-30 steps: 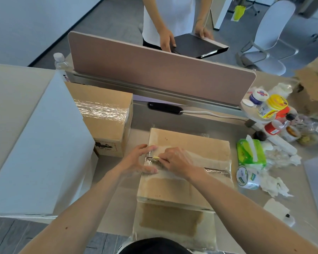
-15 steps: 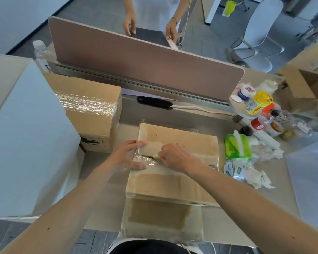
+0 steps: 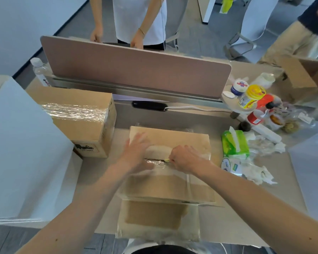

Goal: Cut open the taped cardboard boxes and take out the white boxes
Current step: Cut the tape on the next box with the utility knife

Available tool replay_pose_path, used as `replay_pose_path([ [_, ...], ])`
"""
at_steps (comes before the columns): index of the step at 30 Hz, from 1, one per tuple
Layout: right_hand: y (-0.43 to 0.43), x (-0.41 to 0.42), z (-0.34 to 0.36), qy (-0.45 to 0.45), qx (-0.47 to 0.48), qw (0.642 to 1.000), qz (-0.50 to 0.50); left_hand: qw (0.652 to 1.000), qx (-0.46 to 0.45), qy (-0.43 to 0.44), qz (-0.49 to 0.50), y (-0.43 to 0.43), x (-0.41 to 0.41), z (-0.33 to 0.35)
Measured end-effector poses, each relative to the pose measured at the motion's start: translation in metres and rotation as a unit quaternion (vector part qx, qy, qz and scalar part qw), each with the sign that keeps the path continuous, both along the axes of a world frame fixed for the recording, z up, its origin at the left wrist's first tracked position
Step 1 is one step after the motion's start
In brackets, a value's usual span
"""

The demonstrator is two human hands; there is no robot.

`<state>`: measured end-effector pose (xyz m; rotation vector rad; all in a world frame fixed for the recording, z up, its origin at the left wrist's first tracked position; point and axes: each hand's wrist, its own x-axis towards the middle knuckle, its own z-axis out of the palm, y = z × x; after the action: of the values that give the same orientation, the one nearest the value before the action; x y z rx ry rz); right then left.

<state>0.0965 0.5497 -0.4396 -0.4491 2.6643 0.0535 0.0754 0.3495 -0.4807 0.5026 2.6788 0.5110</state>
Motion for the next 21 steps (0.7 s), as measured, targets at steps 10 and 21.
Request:
replay_pose_path([
  [10, 0.050, 0.008, 0.000, 0.025, 0.042, 0.999, -0.005, 0.995, -0.087, -0.044, -0.001, 0.045, 0.007, -0.003],
  [21, 0.125, 0.026, 0.007, 0.043, 0.040, 0.998, -0.037, 0.983, -0.171, -0.062, 0.030, 0.071, 0.003, 0.012],
])
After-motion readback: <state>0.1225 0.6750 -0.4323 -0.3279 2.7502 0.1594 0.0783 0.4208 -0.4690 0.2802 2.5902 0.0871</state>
